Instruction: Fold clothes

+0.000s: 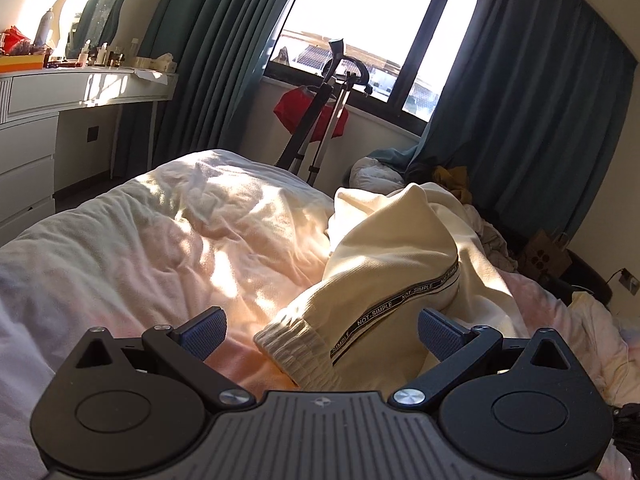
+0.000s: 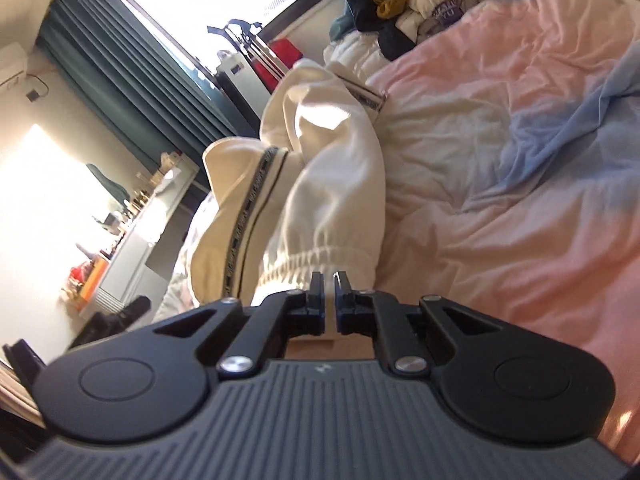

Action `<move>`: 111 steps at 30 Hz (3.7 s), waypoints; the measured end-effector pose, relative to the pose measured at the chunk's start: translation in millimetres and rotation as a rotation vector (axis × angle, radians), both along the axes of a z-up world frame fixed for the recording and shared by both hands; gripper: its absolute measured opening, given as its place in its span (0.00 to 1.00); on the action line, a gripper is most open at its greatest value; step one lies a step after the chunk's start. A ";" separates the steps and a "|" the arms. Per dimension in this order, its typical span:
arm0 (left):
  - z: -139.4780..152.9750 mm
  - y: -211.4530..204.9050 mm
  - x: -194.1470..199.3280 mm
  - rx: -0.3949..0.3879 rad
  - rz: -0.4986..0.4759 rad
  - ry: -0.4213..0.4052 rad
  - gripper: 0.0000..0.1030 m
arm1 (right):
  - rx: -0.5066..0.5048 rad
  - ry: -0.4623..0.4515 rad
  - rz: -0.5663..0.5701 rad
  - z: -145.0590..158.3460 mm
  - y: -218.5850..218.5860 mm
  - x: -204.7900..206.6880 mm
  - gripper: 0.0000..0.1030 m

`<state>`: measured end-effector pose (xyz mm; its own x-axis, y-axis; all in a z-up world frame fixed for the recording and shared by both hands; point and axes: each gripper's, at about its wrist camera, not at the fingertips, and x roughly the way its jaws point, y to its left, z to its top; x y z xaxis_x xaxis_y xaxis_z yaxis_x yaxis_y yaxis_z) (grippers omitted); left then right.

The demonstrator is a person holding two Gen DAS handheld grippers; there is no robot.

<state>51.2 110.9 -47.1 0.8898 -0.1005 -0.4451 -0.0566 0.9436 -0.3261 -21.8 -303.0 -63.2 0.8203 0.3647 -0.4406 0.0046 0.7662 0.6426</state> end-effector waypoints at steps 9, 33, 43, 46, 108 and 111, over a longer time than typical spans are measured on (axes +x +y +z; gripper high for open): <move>-21.9 -9.4 20.7 0.079 -0.011 0.019 0.96 | 0.060 0.006 -0.013 -21.5 -6.2 24.1 0.14; -68.6 17.7 103.0 -0.095 -0.027 0.148 0.31 | 0.129 -0.045 0.017 -71.6 21.2 67.8 0.40; 44.8 72.4 86.2 -0.180 0.025 0.027 0.16 | 0.156 -0.171 0.093 -36.2 86.5 21.9 0.28; 82.5 108.6 89.9 -0.158 0.056 -0.006 0.15 | 0.202 -0.196 0.166 -25.9 128.0 16.5 0.28; 20.7 -93.0 -23.0 0.224 -0.242 0.010 0.69 | -0.155 -0.150 0.063 24.7 20.1 -1.9 0.53; 5.3 -106.0 -7.3 0.228 -0.269 0.029 0.69 | -0.128 -0.128 -0.006 20.6 3.1 11.1 0.53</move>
